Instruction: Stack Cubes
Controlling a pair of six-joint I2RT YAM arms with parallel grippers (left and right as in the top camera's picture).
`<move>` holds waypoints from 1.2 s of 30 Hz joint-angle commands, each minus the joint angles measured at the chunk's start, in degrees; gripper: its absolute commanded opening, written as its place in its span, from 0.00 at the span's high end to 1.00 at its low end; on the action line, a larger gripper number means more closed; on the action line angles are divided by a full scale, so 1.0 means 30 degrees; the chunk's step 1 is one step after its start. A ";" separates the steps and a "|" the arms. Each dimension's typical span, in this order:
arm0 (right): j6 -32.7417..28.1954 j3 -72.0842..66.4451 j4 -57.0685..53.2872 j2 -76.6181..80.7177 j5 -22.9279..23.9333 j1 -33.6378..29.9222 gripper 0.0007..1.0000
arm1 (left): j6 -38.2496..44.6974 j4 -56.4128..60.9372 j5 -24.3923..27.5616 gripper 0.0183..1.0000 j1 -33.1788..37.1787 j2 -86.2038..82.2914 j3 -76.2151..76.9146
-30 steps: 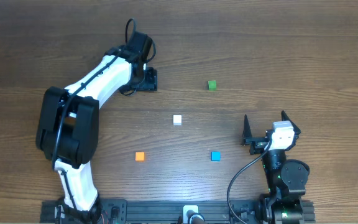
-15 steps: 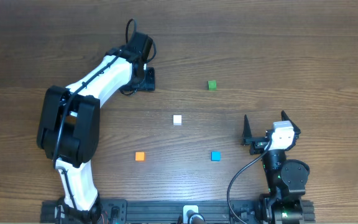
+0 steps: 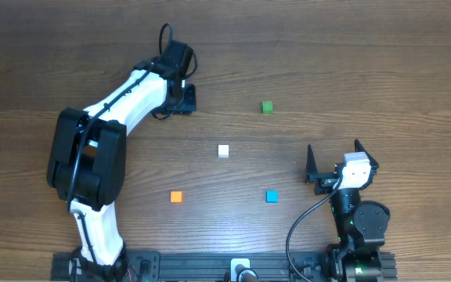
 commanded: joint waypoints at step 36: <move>-0.0087 -0.0146 0.0000 -0.0124 0.0168 0.0051 0.01 | -0.7876 -0.4313 -0.2528 0.98 -0.8910 -0.3781 0.0204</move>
